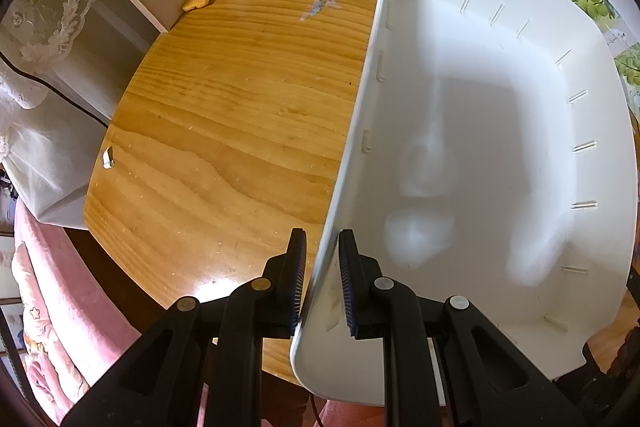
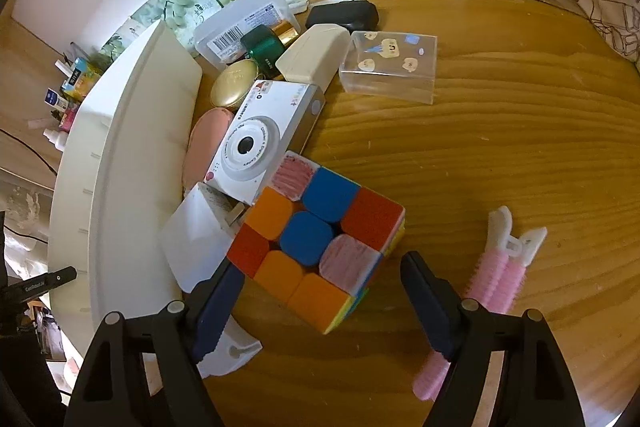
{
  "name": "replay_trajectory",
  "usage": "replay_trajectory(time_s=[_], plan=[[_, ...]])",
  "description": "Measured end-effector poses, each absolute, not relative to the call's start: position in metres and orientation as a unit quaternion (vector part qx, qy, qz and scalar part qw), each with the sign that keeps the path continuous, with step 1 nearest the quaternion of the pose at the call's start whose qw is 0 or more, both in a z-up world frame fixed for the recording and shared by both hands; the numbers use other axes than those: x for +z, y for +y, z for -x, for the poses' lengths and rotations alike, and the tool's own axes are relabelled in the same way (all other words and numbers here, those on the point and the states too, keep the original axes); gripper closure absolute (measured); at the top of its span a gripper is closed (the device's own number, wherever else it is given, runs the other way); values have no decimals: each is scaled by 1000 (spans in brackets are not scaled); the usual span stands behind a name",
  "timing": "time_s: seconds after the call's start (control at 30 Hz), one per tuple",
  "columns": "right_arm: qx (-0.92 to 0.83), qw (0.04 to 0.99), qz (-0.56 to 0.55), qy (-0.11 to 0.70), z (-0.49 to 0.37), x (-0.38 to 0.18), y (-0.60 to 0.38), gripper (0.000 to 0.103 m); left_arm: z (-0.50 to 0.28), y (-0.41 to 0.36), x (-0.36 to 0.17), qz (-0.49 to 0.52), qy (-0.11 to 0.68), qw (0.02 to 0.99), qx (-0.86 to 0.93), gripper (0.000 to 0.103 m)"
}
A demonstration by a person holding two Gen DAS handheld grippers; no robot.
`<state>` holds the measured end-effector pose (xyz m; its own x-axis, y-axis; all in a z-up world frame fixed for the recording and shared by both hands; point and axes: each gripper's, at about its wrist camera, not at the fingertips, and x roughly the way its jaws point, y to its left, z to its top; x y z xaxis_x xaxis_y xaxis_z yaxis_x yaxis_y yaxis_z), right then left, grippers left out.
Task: Organize rigid objects
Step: 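Grasp the basket rim with the left gripper while the right gripper approaches the Rubik's cube, then close the right gripper on the Rubik's cube and lift it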
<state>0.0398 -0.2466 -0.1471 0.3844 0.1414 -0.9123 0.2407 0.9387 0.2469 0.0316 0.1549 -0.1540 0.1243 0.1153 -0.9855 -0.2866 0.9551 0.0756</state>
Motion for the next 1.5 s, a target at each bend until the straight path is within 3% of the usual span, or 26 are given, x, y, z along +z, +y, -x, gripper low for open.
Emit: replay_trajectory(time_s=[0.6, 0.63, 0.67, 0.73, 0.87, 1.0, 1.07, 1.13, 1.2, 1.5], plan=[[-62, 851, -170, 492, -30, -114, -256, 43, -35, 153, -155, 58, 655, 742, 132, 85], [-62, 858, -167, 482, -30, -107, -255, 51, -34, 153, -155, 57, 656, 741, 132, 85], [-63, 865, -165, 469, -29, -100, -255, 72, -35, 152, -155, 56, 656, 741, 132, 85], [-49, 876, -179, 445, -30, -88, -255, 95, -35, 151, -156, 55, 656, 741, 131, 85], [-44, 888, -154, 432, -36, -74, -249, 95, -35, 151, -155, 54, 656, 742, 129, 85], [-49, 885, -167, 431, -34, -75, -253, 95, -34, 151, -154, 53, 656, 742, 126, 85], [-57, 879, -171, 441, -30, -80, -257, 88, -34, 150, -155, 51, 657, 741, 126, 85], [-61, 876, -176, 445, -27, -84, -260, 57, -35, 149, -155, 50, 658, 741, 127, 85], [-60, 875, -183, 443, -21, -86, -263, 45, -35, 149, -155, 48, 658, 740, 127, 85], [-42, 858, -172, 482, -20, -114, -249, 27, -36, 147, -155, 45, 659, 740, 129, 85]])
